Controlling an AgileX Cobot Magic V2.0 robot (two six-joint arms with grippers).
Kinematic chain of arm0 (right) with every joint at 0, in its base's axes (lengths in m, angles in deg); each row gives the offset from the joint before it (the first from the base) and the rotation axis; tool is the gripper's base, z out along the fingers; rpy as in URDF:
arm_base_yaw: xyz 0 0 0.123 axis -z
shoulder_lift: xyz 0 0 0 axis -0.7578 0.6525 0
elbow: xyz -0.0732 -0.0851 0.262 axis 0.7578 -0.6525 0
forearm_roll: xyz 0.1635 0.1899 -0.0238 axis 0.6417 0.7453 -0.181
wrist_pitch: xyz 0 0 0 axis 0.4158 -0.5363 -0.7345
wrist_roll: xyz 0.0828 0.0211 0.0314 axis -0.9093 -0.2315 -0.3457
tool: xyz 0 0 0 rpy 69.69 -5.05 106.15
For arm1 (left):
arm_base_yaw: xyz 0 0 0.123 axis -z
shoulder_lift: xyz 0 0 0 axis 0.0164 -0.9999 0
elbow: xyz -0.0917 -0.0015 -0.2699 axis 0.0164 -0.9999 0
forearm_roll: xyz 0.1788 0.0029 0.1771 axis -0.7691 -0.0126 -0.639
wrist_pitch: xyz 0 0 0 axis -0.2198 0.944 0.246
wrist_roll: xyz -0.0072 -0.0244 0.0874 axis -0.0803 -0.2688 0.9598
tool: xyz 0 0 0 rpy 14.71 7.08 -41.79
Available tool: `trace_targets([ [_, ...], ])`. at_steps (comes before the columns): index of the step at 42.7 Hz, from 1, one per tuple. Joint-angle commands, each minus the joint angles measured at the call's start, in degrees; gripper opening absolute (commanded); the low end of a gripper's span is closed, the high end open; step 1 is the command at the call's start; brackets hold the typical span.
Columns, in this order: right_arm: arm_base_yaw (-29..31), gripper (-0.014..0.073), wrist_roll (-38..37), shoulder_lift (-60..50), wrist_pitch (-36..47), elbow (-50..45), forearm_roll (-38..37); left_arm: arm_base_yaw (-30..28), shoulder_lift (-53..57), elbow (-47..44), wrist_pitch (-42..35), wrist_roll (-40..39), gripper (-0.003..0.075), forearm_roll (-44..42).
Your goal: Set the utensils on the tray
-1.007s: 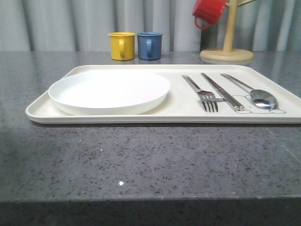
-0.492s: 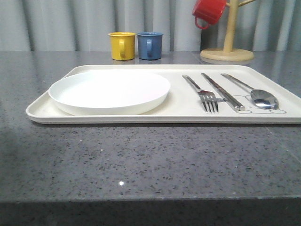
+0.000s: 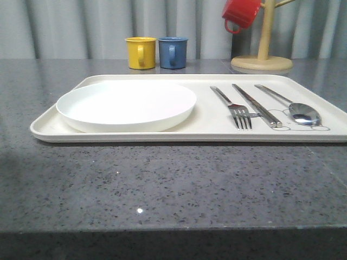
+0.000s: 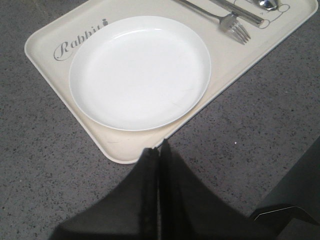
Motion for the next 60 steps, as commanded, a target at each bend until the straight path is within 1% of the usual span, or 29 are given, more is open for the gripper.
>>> trace_targets([
  [1, 0.0, -0.0068, -0.1, 0.7, 3.1, 1.2, -0.4, 0.5, 0.1, 1.7, -4.0, -0.4, -0.0020, -0.4],
  [18, 0.0, -0.0068, -0.1, 0.7, 3.1, 1.2, -0.4, 0.5, 0.1, 1.7, -4.0, -0.4, -0.0020, -0.4],
  [20, 0.0, -0.0068, -0.1, 0.7, 3.1, 1.2, -0.4, 0.5, 0.1, 1.7, -4.0, -0.4, -0.0020, -2.1],
  [24, 0.0, -0.0068, -0.1, 0.7, 3.1, 1.2, -0.4, 0.5, 0.1, 1.7, -4.0, -0.4, -0.0020, -9.7],
  [26, 0.0, -0.0068, -0.1, 0.7, 3.1, 1.2, -0.4, 0.5, 0.1, 1.7, -4.0, -0.4, -0.0020, -12.0],
  [33, 0.0, -0.0068, -0.1, 0.7, 3.1, 1.2, -0.4, 0.2, 1.2, 1.5, -4.3, -0.4, -0.0020, -13.7],
  [38, 0.0, -0.0068, -0.1, 0.7, 3.1, 1.2, -0.4, -4.3, 3.6, 0.8, -5.8, -0.4, -0.0020, -9.7],
  [43, 0.0, -0.0068, -0.1, 0.7, 3.1, 1.2, -0.4, -11.8, 8.3, -3.9, -12.5, -0.4, -0.0020, -3.4],
  [46, 0.0, -0.0068, -0.1, 0.7, 3.1, 1.2, -0.4, -17.3, 13.0, -9.5, -18.0, -0.4, -0.0020, -0.7],
  [51, 0.0, -0.0068, -0.1, 0.7, 3.1, 1.2, -0.4, -24.3, 20.6, -19.1, -25.1, -0.4, -0.0020, 1.4],
  [56, 0.0, -0.0068, -0.1, 0.7, 3.1, 1.2, -0.4, -29.7, 29.1, -29.1, -33.2, -0.4, -0.0020, 1.5],
  [60, 0.0, -0.0068, -0.1, 0.7, 3.1, 1.2, -0.4, -32.9, 36.2, -35.9, -39.7, -0.4, -0.0020, 2.6],
])
